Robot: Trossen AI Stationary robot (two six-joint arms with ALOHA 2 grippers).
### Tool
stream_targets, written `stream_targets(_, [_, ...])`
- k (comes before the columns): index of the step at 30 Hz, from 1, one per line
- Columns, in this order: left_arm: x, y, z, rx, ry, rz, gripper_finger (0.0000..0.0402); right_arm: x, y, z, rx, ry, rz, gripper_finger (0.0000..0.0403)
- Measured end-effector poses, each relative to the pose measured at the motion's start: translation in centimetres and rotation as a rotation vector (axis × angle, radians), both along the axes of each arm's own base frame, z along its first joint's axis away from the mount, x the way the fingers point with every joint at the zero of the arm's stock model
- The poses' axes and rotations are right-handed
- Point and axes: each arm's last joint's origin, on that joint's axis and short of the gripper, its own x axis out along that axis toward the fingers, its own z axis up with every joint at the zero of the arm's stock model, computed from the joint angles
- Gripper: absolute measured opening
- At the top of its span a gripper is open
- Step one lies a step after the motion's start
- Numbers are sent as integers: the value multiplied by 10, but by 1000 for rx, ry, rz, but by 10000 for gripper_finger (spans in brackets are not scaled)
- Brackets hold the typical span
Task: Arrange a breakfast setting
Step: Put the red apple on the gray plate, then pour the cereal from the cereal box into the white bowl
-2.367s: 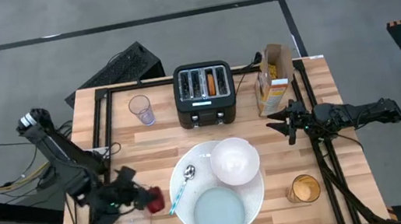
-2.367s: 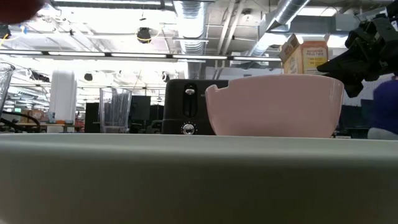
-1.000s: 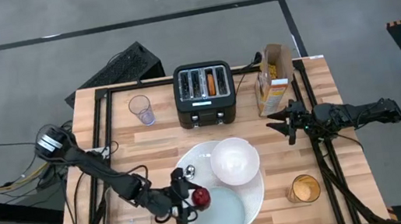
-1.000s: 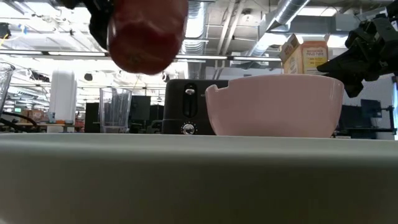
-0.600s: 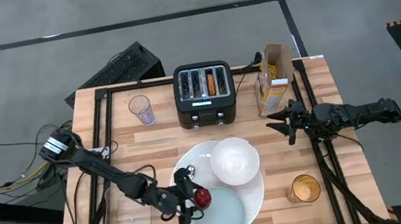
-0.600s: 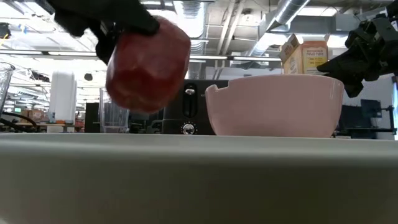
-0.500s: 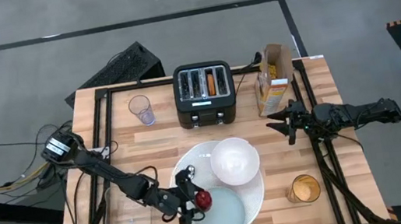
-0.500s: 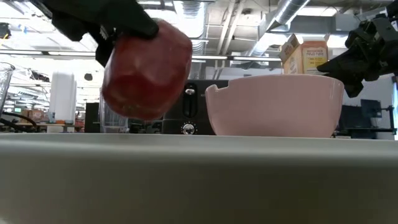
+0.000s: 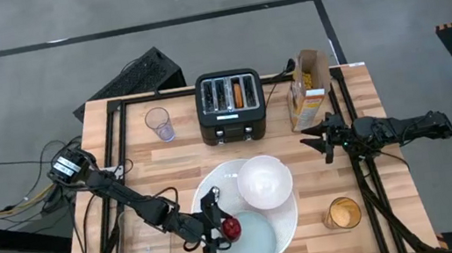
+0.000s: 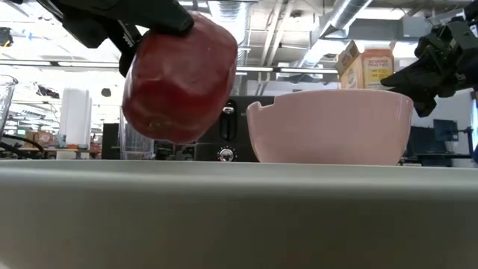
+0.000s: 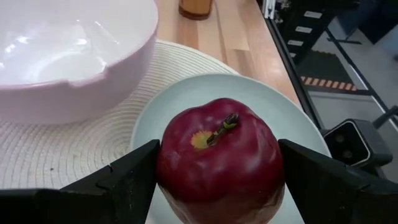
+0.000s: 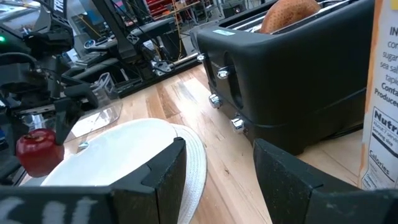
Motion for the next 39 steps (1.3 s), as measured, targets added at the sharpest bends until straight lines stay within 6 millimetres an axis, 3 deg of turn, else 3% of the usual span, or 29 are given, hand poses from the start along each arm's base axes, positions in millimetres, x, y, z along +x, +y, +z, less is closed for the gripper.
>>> stream_targets(14, [1,4,-2,-17,29,-7,336,0,0,0,0,0,0,208])
stream_targets(25, [6,9,1,-19,10,15,339,0,0,0,0,0,0,208])
stream_targets(32, [8,11,28,-14,-68,-4,339,0,0,0,0,0,0,208])
stream_targets(39, [-21,20,81,118,-192,-29,339,0,0,0,0,0,0,208])
